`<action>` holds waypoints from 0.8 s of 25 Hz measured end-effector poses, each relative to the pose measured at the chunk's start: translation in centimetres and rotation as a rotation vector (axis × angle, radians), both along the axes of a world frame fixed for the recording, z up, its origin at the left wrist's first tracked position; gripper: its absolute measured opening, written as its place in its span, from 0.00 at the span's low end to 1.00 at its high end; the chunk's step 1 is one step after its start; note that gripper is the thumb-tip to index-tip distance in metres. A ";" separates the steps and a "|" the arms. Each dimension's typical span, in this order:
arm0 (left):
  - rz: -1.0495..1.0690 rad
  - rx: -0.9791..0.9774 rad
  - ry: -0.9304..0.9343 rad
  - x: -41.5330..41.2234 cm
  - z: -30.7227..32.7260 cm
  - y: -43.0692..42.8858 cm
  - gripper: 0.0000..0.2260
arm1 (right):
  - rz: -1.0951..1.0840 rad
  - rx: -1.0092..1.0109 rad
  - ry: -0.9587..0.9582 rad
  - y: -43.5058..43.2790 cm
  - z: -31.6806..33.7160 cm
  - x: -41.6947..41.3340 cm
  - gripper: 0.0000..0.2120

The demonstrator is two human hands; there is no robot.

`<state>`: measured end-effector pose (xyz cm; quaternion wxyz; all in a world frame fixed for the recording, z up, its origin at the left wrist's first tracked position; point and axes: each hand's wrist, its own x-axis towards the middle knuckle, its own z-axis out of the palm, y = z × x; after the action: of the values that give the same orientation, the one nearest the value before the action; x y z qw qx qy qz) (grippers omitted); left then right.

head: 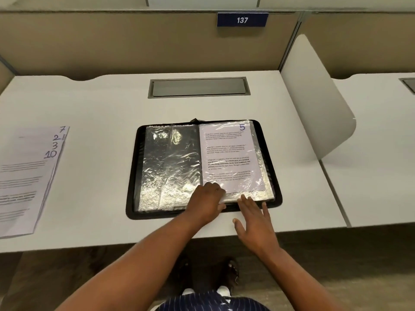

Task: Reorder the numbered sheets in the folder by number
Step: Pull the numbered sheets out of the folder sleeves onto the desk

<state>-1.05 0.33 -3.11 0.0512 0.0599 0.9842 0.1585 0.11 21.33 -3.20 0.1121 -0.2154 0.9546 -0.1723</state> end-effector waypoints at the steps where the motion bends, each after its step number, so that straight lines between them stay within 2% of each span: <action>1: -0.029 -0.040 0.016 -0.4 -0.1 0.1 0.13 | -0.003 -0.009 0.005 0.0 0.0 0.1 0.30; 3: -0.043 -0.095 0.034 -0.9 0.0 0.3 0.11 | -0.015 -0.035 0.019 0.3 0.2 0.2 0.30; 6: 0.011 -0.089 0.040 -1.0 0.4 0.6 0.13 | -0.036 -0.072 0.053 0.8 0.3 0.3 0.30; 12: 0.253 0.174 -0.008 -1.0 1.5 1.1 0.08 | -0.057 -0.104 0.105 1.3 0.5 0.8 0.27; 16: 0.296 0.225 0.018 -0.6 1.7 1.4 0.10 | 0.010 -0.202 0.031 0.3 0.3 1.2 0.28; 20: 0.309 0.245 0.072 0.0 1.8 1.6 0.09 | 0.122 -0.075 -0.037 -1.8 0.4 0.1 0.34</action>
<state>-1.01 1.93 -1.33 -0.0165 -0.0804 0.9563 0.2806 0.21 19.52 -2.80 0.1316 -0.2740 0.9304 -0.2048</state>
